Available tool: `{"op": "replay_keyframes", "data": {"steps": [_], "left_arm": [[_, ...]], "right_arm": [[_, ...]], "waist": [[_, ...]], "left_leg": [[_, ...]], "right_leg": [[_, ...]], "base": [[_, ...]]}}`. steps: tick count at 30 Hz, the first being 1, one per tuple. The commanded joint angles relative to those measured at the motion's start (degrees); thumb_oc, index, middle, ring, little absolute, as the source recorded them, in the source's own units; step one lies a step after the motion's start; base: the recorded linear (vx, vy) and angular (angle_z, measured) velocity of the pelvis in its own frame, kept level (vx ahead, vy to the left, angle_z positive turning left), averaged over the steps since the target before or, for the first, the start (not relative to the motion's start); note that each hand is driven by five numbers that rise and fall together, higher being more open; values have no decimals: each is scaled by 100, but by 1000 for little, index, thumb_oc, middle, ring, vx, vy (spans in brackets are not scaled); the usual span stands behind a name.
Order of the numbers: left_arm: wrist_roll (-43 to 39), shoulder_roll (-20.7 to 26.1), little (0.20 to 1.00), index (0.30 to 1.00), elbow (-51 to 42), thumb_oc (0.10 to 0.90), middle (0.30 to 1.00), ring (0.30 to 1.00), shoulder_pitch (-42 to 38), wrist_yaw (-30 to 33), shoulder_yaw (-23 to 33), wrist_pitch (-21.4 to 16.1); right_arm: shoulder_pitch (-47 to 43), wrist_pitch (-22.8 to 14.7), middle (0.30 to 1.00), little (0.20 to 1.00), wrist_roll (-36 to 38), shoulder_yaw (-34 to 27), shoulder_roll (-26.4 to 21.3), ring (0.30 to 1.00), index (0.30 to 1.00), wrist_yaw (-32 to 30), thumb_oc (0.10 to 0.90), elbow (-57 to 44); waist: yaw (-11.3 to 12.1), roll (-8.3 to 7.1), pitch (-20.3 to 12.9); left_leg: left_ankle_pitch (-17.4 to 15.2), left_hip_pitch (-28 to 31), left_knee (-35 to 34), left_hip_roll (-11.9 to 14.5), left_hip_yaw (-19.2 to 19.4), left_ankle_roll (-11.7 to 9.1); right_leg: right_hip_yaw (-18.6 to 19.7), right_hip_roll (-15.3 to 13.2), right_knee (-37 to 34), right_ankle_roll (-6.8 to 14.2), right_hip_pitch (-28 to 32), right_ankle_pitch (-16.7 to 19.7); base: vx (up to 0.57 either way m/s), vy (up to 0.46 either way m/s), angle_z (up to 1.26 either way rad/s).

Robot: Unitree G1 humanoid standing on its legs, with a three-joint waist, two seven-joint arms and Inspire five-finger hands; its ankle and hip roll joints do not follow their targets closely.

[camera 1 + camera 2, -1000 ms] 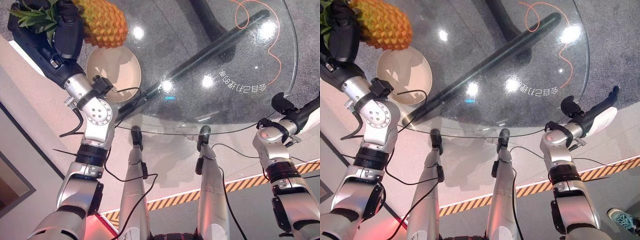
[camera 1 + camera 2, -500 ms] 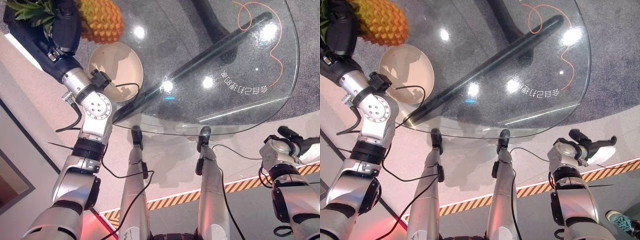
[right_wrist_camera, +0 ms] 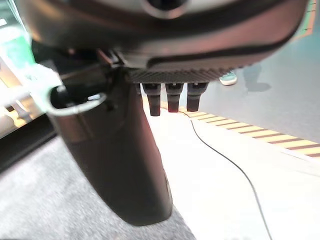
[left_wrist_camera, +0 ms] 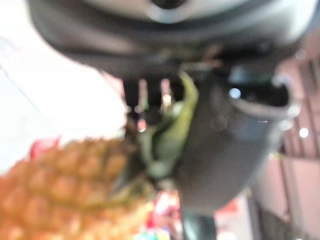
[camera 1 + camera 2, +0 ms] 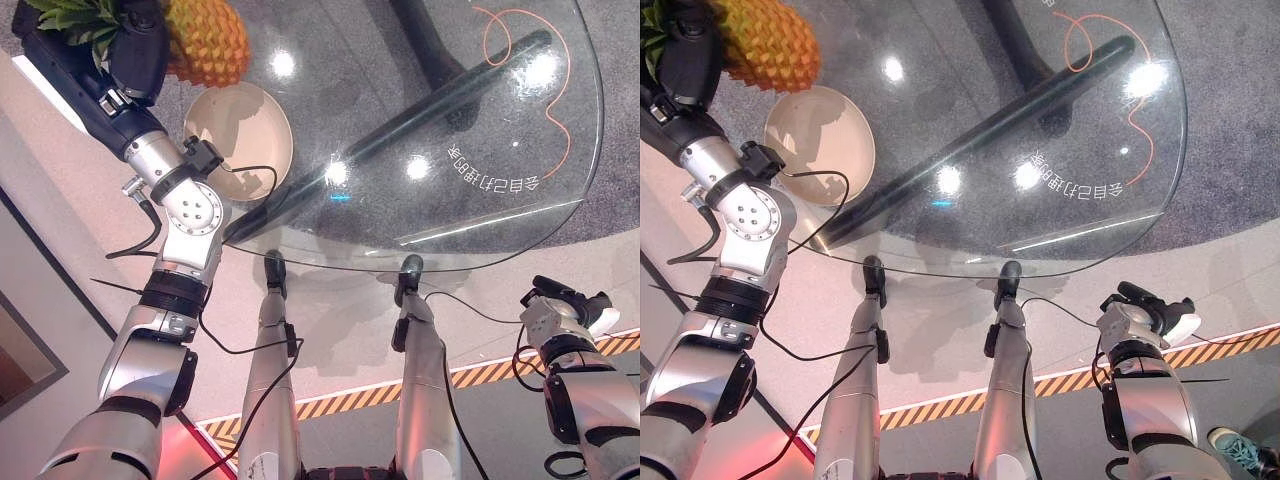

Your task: Pick up the fruit to the plate

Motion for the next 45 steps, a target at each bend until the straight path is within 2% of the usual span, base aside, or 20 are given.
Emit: {"op": "replay_keyframes", "data": {"steps": [1, 19, 45], "left_arm": [[675, 481, 200, 300, -420, 100, 300, 300, -977, 128, 52, -470], [1004, 439, 200, 300, 1, 100, 300, 300, -755, 57, 21, -355], [1199, 463, 200, 300, 622, 100, 300, 300, -357, 158, 24, -362]], "right_arm": [[283, 62, 900, 900, 121, 68, -317, 900, 900, 154, 800, 285], [296, 546, 900, 900, 184, 192, -123, 900, 900, 1058, 800, 441], [260, 558, 900, 900, 124, 173, -142, 900, 900, 1149, 800, 421]], "waist": [[149, -245, -144], [187, -264, -144], [226, -230, -144]], "left_leg": [[-559, 5, 377, -136, -34, 462], [-571, -32, 400, -148, -65, 450], [-543, -40, 348, -144, -65, 421]], "right_leg": [[-280, 201, -458, -313, 193, 302], [-288, 216, -454, -321, 148, 307], [-306, 229, -442, -311, 90, 311]], "base": [[0, 0, 0], [0, 0, 0], [0, 0, 0]]}}
